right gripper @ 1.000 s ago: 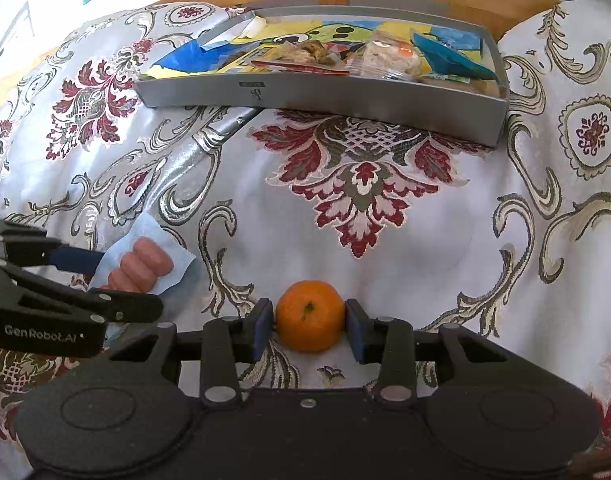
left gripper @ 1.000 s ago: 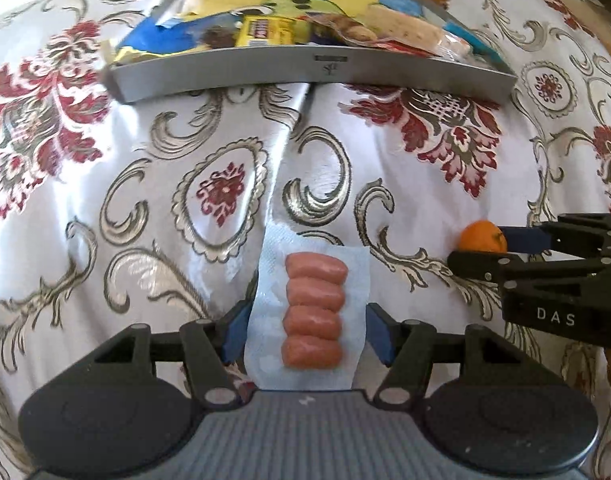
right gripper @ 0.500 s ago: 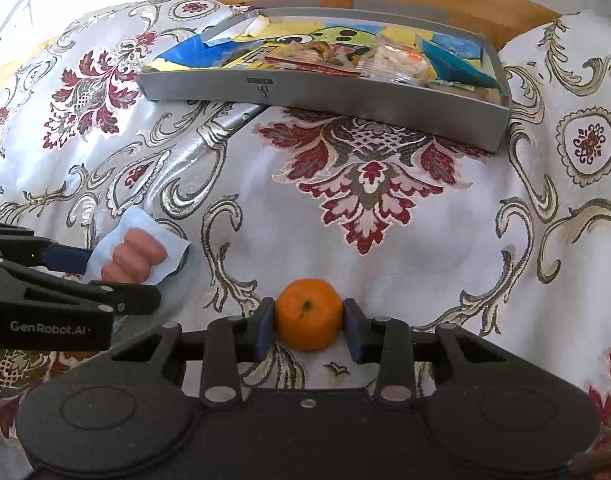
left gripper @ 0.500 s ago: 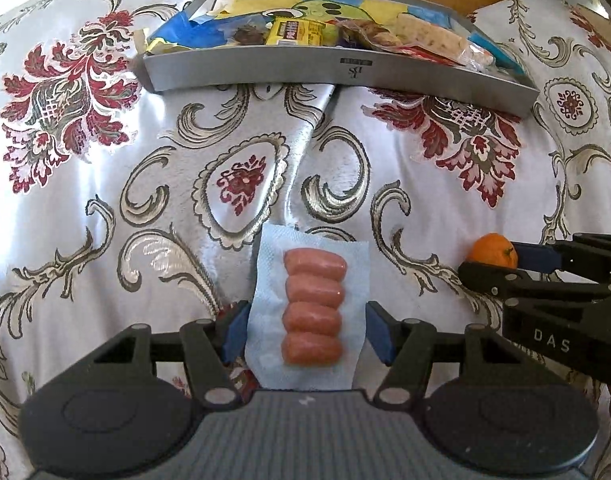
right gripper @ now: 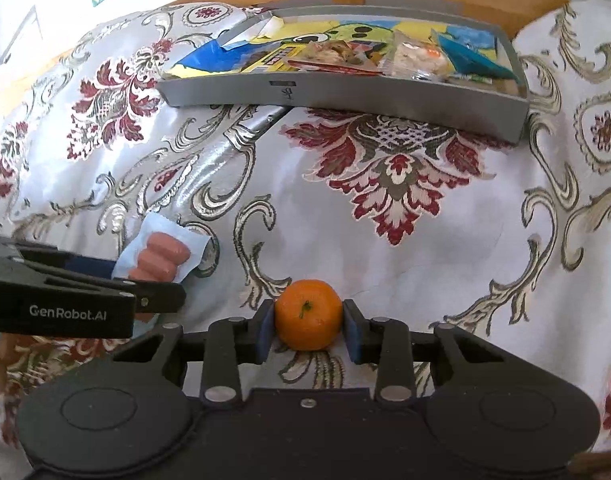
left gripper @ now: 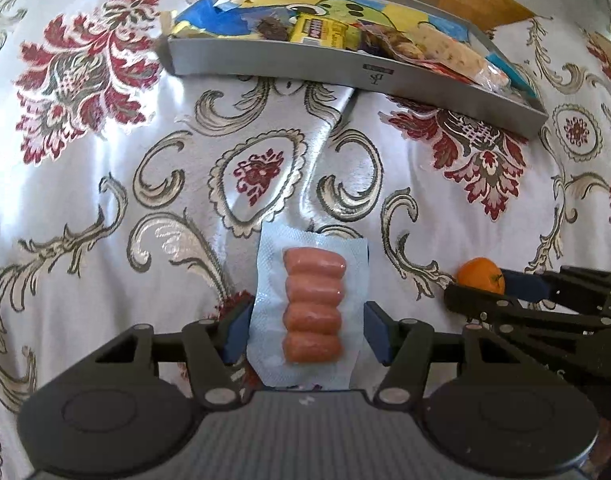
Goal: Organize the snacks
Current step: 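Lift orange in right tool and sausage pack in left tool off the bedspread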
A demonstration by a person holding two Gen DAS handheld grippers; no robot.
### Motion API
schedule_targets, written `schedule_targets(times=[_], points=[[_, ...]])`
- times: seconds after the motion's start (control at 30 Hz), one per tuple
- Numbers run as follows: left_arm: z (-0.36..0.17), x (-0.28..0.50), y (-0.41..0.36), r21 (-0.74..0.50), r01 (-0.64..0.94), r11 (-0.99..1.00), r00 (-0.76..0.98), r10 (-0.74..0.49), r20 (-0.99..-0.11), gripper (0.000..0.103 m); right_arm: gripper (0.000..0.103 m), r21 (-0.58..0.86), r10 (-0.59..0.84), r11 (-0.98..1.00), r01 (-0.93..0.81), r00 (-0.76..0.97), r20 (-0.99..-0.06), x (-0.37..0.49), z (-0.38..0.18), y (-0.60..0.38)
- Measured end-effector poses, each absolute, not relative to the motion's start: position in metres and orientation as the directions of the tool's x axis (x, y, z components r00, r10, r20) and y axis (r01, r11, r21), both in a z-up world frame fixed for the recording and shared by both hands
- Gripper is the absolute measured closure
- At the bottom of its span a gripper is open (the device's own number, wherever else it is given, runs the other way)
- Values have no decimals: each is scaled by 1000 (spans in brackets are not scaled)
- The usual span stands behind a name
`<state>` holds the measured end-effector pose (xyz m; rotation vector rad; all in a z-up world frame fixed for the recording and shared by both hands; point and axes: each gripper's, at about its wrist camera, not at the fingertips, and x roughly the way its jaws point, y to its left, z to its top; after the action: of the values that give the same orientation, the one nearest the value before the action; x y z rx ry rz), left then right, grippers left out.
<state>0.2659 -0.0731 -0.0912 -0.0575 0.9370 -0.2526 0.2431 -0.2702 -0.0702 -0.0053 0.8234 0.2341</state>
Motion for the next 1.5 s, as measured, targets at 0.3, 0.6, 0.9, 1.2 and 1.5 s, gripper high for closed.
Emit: schedule_targets(times=[0.3,0.6,0.9,1.2,1.5], points=[[-87,266,-40,-333,86,939,530,-327,-783,42,66,99,227,969,-225,661,-716,236,-65,-265],[-87,251,-40,-270,101,958,596,-276,-754,44,66,89,233,966,-241,677,-698,234,-63,-262],[-81,246,-38,-260,106,960,622,-268,-736,44,66,79,233,965,-250,683,-692,233,-62,-260],[-79,242,-37,-271,100,957,641,-270,-718,44,66,72,236,964,-257,692,-682,232,-61,-259],[-76,241,-37,-288,90,954,658,-274,-701,44,66,53,251,957,-286,721,-646,228,-55,-256]])
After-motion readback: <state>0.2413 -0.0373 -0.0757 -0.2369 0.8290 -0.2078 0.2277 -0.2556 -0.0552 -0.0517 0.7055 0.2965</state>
